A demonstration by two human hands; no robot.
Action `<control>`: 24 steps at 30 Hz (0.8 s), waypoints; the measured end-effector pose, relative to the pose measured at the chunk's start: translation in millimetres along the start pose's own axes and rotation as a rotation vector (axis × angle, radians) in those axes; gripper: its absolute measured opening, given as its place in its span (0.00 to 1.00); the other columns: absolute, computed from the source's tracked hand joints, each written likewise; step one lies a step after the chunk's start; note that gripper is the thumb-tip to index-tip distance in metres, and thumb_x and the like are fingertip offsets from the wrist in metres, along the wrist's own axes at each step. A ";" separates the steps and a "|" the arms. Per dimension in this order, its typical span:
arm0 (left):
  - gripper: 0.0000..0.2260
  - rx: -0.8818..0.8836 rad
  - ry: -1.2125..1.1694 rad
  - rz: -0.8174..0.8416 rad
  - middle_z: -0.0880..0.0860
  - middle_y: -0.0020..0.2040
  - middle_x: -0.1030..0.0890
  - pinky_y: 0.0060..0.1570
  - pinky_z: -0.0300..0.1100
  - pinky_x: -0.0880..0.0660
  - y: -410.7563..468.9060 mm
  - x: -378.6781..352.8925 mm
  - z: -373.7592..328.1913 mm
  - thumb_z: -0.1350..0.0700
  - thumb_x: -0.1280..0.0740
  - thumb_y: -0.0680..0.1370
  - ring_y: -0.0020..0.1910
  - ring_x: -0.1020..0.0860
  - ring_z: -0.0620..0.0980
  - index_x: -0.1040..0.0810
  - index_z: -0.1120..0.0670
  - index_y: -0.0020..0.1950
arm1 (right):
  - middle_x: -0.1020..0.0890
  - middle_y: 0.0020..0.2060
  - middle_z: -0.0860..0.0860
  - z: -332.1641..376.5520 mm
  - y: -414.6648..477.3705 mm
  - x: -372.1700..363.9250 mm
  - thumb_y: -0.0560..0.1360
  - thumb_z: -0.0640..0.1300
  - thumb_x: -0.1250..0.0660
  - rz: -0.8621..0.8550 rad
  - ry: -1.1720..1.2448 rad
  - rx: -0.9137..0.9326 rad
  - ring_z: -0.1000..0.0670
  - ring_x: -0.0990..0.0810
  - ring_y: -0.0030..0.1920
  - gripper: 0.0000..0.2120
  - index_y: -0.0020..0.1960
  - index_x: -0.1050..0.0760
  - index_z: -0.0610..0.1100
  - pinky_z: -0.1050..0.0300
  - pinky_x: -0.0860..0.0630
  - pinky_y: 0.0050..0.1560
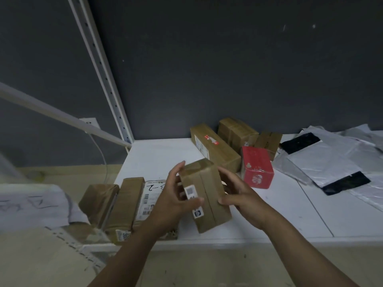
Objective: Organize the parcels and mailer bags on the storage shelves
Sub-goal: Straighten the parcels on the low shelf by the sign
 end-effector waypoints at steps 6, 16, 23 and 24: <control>0.33 -0.093 -0.021 -0.110 0.36 0.50 0.20 0.44 0.39 0.20 -4.1 6.5 -13.8 0.64 0.26 0.72 0.51 0.20 0.39 0.35 0.35 0.64 | 0.28 0.67 0.58 -10.1 -5.3 -8.4 0.63 0.44 0.26 0.081 -0.017 -0.072 0.54 0.26 0.65 0.40 0.69 0.37 0.68 0.56 0.24 0.58; 0.44 0.074 0.219 -0.093 0.45 0.76 0.41 0.65 0.37 0.36 4.2 5.1 8.9 0.35 0.33 0.72 0.71 0.38 0.41 0.55 0.44 0.79 | 0.19 0.55 0.50 -11.7 -6.1 15.3 0.76 0.50 0.35 -0.193 0.040 -0.137 0.46 0.19 0.54 0.15 0.62 0.27 0.58 0.47 0.20 0.51; 0.53 0.038 0.502 0.022 0.45 0.74 0.44 0.72 0.49 0.39 9.0 -7.2 20.8 0.37 0.27 0.63 0.72 0.43 0.45 0.56 0.42 0.78 | 0.24 0.58 0.56 -19.9 -10.0 28.2 0.79 0.59 0.43 -0.265 -0.073 -0.239 0.54 0.21 0.53 0.17 0.68 0.35 0.62 0.55 0.21 0.47; 0.54 0.006 0.555 0.031 0.45 0.75 0.45 0.73 0.48 0.41 11.1 -10.4 22.2 0.36 0.27 0.62 0.73 0.44 0.44 0.57 0.41 0.78 | 0.25 0.58 0.59 -18.2 -11.2 29.6 0.78 0.60 0.41 -0.255 -0.126 -0.218 0.58 0.23 0.53 0.22 0.70 0.37 0.61 0.59 0.23 0.46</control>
Point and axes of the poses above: each hand's wrist, its own y-axis towards the middle knuckle, its own x-axis out of the back of the hand, z = x × y, the point moved 9 cm from there along y, towards the middle knuckle
